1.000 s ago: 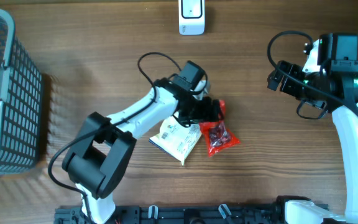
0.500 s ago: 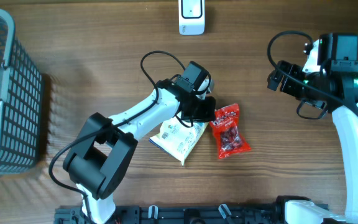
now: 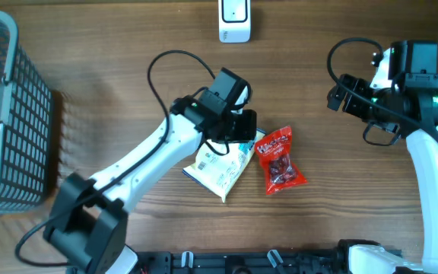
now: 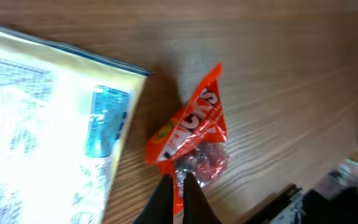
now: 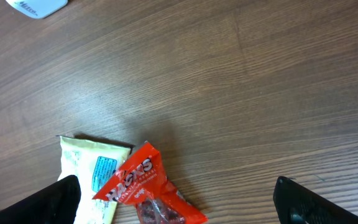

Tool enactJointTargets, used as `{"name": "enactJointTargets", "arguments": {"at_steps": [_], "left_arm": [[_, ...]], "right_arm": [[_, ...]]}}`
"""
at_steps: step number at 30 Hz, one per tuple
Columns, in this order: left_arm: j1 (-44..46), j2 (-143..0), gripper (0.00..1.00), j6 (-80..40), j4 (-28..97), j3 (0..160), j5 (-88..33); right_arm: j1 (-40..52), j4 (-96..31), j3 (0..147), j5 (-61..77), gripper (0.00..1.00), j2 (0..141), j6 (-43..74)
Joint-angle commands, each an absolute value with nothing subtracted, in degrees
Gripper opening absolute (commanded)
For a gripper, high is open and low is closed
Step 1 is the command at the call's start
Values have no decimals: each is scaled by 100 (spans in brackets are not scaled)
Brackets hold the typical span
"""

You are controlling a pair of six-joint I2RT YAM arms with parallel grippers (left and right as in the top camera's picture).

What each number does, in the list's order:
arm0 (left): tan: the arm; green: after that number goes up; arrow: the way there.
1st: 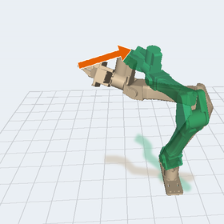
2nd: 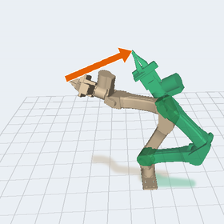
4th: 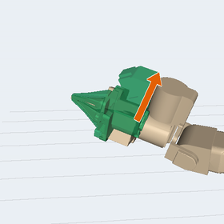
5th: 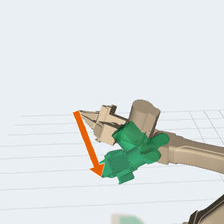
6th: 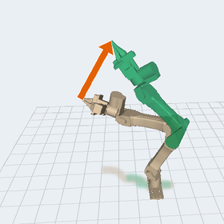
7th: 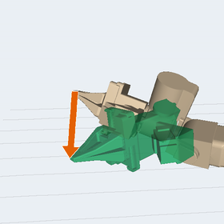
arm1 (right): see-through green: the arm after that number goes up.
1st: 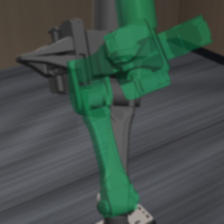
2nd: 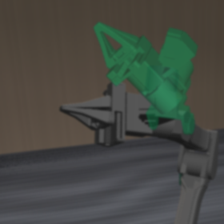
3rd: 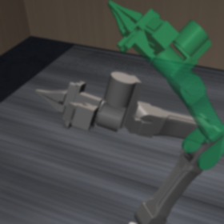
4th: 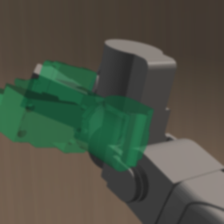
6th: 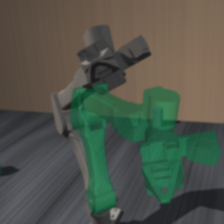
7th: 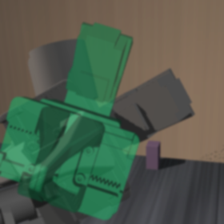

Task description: Scan the item barcode

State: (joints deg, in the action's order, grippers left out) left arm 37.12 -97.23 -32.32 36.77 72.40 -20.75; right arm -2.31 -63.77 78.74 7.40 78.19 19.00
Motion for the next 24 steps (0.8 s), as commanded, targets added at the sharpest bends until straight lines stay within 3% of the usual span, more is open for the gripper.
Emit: {"name": "enactJointTargets", "arguments": {"at_steps": [1, 11, 24], "left_arm": [[3686, -9115, 4, -3326, 3962, 7244, -1308], [3684, -7555, 4, -3997, 5533, 7244, 1496], [3802, -8044, 4, -4698, 5944, 7242, 1918]], "right_arm": [[-244, -6298, 7915, 639, 100, 7846, 1863], [-244, -5913, 7918, 637, 100, 7843, 1861], [-244, -5918, 7915, 642, 100, 7846, 1865]]}}
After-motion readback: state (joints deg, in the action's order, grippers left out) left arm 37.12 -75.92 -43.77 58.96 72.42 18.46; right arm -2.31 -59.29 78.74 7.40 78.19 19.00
